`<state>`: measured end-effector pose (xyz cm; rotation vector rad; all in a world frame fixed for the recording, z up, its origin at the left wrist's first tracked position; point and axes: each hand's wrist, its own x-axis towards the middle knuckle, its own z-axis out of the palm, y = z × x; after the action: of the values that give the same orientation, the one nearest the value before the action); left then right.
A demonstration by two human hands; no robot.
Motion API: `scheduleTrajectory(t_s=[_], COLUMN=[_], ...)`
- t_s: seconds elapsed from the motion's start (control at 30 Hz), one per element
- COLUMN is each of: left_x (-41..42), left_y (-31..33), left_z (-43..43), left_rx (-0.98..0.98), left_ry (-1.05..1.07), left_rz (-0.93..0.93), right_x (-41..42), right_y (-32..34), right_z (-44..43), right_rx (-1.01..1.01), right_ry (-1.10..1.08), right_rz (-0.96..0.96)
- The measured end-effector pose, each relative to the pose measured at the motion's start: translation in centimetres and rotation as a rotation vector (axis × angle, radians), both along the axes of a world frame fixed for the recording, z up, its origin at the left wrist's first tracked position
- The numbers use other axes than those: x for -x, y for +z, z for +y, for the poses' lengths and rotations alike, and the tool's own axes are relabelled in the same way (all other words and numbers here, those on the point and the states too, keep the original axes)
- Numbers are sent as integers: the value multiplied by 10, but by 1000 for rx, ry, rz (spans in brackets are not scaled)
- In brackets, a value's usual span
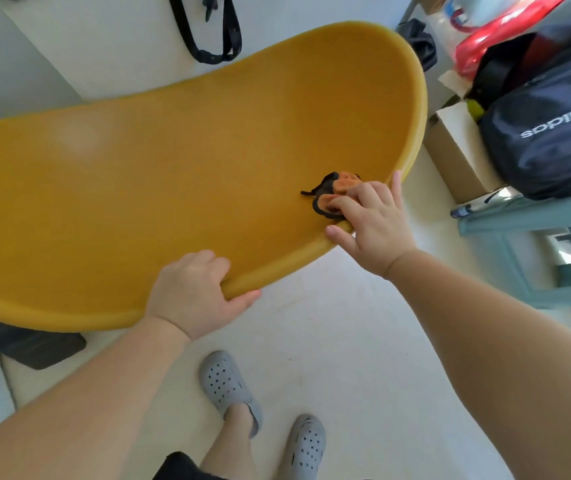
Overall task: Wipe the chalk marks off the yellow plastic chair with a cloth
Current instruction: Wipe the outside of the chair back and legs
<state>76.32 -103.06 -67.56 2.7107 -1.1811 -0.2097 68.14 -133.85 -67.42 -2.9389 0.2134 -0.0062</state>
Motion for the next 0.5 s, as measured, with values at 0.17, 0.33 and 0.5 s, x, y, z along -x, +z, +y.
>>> scheduleTrajectory(t_s=[0.17, 0.33, 0.5], left_x=[-1, -1, 7], left_y=[2, 2, 6], left_z=[-2, -4, -6], left_rx=[7, -18, -52], left_ry=[8, 35, 74], left_rz=[36, 36, 3], right_x=[3, 6, 7], right_y=[1, -8, -11], right_z=[8, 16, 20], right_rx=[46, -24, -83], right_ry=[-12, -47, 0], right_rz=[-14, -157, -405])
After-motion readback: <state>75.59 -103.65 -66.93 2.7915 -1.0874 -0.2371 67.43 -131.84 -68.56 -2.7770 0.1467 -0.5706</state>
